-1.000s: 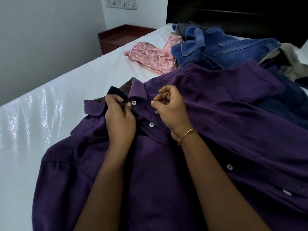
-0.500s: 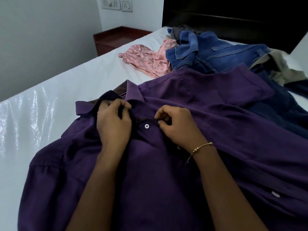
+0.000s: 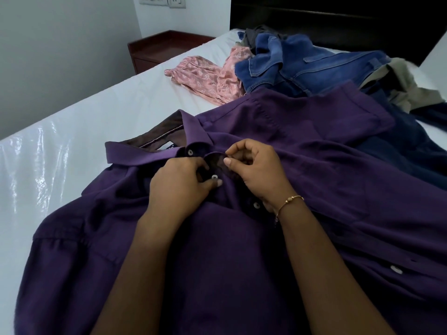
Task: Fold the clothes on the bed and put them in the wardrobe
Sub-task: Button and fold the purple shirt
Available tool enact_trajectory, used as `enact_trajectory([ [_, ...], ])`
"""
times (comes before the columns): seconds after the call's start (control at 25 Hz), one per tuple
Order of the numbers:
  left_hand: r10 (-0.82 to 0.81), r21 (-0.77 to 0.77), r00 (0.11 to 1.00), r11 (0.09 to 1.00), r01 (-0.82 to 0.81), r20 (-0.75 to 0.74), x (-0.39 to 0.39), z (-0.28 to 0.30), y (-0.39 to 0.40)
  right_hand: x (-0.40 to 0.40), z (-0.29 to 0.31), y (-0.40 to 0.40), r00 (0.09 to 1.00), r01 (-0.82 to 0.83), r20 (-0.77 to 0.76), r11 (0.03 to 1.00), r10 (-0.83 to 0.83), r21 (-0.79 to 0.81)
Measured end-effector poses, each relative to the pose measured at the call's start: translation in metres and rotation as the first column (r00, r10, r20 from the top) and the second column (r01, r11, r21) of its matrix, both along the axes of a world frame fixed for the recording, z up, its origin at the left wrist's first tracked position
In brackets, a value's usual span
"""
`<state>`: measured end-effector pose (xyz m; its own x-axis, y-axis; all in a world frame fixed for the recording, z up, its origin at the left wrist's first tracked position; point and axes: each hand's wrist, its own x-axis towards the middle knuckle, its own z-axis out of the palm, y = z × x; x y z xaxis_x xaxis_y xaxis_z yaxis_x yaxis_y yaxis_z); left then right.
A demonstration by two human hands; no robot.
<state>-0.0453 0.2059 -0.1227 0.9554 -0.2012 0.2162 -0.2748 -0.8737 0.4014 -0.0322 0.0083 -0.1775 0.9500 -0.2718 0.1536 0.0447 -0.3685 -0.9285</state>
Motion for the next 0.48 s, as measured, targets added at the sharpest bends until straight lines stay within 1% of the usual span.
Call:
enact_trajectory([
  [0.16, -0.047, -0.027, 0.999, 0.999, 0.047, 0.013, -0.001, -0.005, -0.007, -0.009, 0.006, -0.003, 0.997, -0.012, -0.070, 0.987, 0.023, 0.163],
  [0.24, -0.088, -0.139, 0.996, 0.986, 0.087, 0.001, -0.004, 0.000, -0.007, -0.014, 0.011, -0.003, 0.996, -0.021, -0.081, 0.984, 0.035, 0.175],
  [0.28, -0.131, -0.218, 0.991, 0.968, 0.124, -0.021, -0.005, 0.005, -0.006, -0.015, 0.013, -0.003, 0.997, -0.017, -0.069, 0.987, 0.028, 0.162],
  [0.36, -0.215, -0.356, 0.968, 0.921, 0.158, -0.127, -0.011, 0.017, -0.008, -0.017, 0.017, -0.003, 1.000, 0.019, -0.011, 0.996, -0.018, 0.088],
  [0.44, -0.259, -0.467, 0.933, 0.876, 0.119, -0.248, -0.018, 0.024, -0.012, -0.017, 0.021, -0.002, 0.997, 0.046, 0.057, 0.999, -0.045, -0.024],
  [0.48, -0.269, -0.515, 0.921, 0.852, 0.092, -0.281, -0.020, 0.025, -0.013, -0.017, 0.024, 0.000, 0.996, 0.044, 0.086, 0.996, -0.037, -0.075],
])
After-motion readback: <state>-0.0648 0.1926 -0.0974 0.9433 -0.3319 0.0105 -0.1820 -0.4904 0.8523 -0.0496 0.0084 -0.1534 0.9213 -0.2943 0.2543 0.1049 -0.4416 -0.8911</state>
